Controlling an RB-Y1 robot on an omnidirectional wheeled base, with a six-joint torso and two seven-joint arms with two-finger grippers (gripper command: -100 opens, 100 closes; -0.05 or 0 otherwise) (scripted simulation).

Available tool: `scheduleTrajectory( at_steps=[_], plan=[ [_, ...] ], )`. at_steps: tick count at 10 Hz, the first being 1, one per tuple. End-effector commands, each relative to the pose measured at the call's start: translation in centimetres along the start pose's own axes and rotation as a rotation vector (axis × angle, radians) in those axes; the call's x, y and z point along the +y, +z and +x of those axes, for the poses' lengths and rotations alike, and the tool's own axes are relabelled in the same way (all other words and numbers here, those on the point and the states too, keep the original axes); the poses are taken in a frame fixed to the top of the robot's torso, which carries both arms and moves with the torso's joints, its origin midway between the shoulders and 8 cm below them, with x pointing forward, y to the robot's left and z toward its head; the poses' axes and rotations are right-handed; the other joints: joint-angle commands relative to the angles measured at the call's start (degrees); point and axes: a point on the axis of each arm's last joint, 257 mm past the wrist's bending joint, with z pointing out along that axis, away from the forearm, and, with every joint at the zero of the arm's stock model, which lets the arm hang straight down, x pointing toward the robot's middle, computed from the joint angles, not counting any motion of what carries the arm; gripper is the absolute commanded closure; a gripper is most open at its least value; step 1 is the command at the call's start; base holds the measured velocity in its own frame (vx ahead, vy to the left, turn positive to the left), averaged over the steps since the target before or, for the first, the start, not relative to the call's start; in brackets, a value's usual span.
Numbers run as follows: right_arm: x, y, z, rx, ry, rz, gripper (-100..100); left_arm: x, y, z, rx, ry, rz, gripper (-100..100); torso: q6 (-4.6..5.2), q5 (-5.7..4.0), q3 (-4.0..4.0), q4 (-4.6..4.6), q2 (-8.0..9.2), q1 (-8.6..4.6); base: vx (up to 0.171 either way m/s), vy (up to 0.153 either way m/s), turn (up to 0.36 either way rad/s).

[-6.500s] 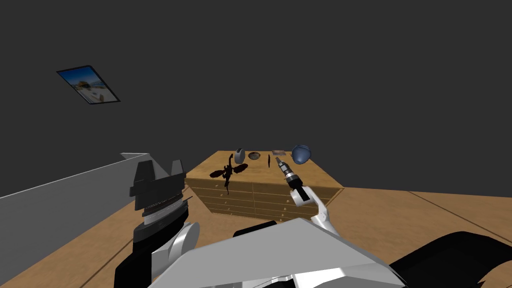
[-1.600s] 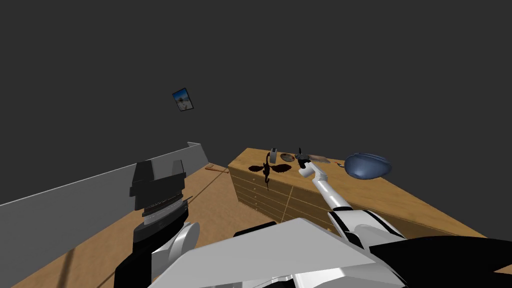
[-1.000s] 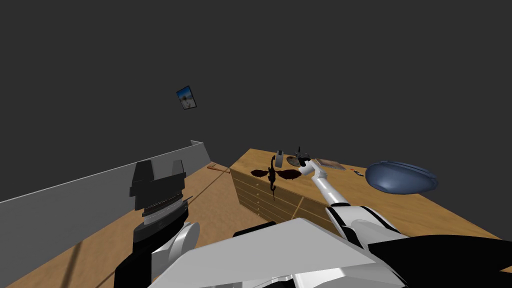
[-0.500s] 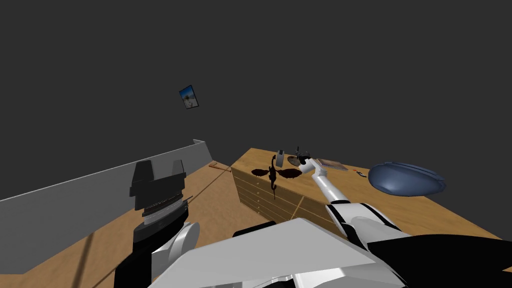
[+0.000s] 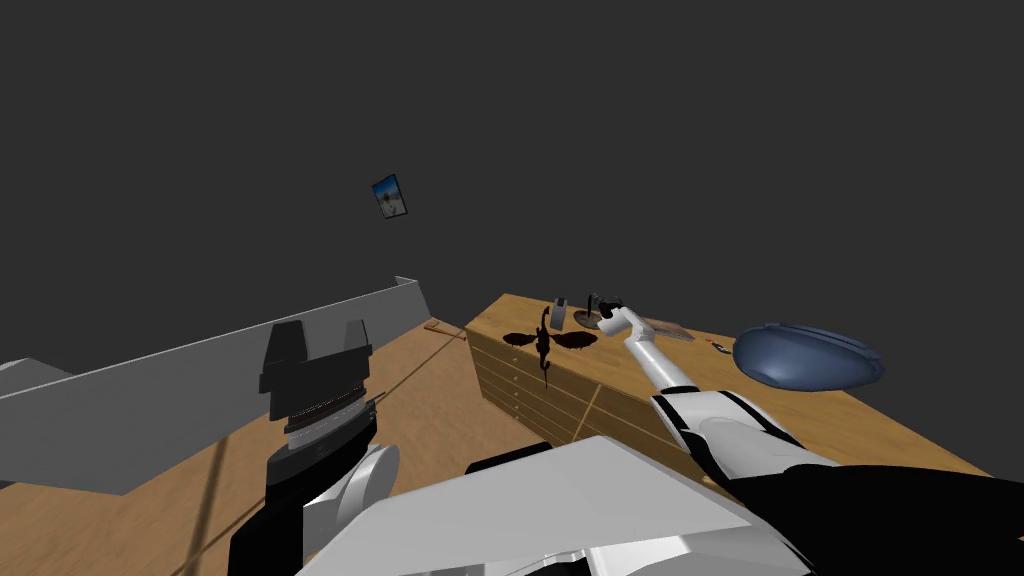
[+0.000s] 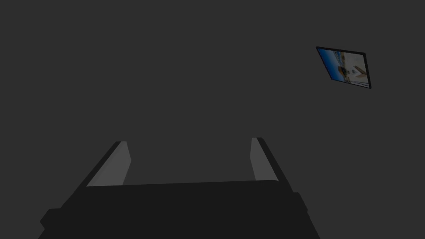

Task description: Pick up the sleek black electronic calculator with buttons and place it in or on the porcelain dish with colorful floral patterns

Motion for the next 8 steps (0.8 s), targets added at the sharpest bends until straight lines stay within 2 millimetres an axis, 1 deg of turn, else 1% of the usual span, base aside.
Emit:
scheduleTrajectory(
  at_steps=[1,2,3,8],
  plan=[
    [-0.14,0.27,-1.15,0.000,0.003,0.012,-100,0.00,0.00,0.00,0.000,0.000,0.000,0,0.00,0.00,0.00,0.00,0.00,0.00,-0.068,-0.014,0.072],
    [-0.07,0.22,-0.70,-0.001,0.002,0.007,-100,0.00,0.00,0.00,0.000,0.000,0.000,0,-0.01,0.01,-0.02,-0.01,-0.04,0.03,-0.028,-0.008,0.016],
    [-0.10,0.25,-0.75,0.000,0.002,0.009,0,0.00,0.00,0.00,0.000,0.000,0.000,0,0.01,0.00,-0.09,-0.04,-0.15,0.05,-0.005,-0.001,-0.004],
    [-0.11,0.25,-0.74,0.000,0.002,0.009,0,0.00,0.00,0.00,0.000,0.000,0.000,0,0.00,0.01,-0.19,-0.08,-0.32,0.08,0.000,0.000,0.000]
  ],
)
